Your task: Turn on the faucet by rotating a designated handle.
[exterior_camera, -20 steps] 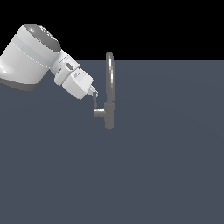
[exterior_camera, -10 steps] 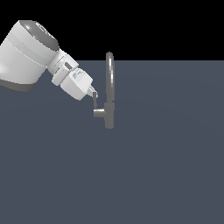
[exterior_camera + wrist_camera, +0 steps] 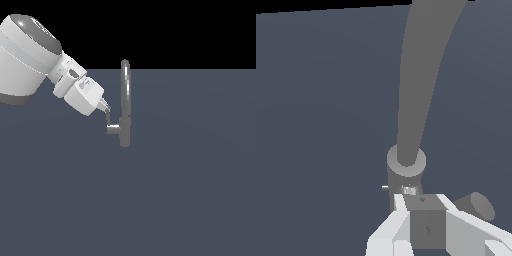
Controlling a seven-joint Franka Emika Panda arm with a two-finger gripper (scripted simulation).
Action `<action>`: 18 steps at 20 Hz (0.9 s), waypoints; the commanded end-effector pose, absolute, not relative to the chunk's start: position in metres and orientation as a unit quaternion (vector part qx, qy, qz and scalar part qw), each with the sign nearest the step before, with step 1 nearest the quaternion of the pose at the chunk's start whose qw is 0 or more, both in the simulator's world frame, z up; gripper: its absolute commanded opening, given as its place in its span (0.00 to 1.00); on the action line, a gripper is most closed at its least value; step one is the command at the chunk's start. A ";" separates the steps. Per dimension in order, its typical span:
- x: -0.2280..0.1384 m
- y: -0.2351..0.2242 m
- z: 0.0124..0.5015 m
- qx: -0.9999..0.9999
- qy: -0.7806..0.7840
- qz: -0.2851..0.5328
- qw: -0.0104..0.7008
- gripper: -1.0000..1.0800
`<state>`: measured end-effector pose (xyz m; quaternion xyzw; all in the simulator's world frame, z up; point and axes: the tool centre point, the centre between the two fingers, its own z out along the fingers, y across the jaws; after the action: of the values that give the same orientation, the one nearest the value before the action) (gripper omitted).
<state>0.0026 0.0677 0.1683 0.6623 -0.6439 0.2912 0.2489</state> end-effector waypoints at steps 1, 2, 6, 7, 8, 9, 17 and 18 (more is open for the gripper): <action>-0.001 0.067 0.166 0.663 -0.643 0.290 0.250 0.00; -0.004 0.067 0.165 0.663 -0.643 0.290 0.250 0.00; -0.017 0.066 0.160 0.662 -0.644 0.290 0.251 0.00; -0.020 0.065 0.159 0.662 -0.644 0.290 0.251 0.00; -0.024 0.065 0.158 0.662 -0.644 0.290 0.251 0.00; -0.027 0.065 0.157 0.661 -0.645 0.290 0.251 0.00; -0.050 0.062 0.148 0.660 -0.646 0.289 0.252 0.00; -0.042 0.070 0.155 0.665 -0.642 0.295 0.244 0.00</action>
<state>-0.0406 0.0699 0.1554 0.6640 -0.6431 0.2946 0.2426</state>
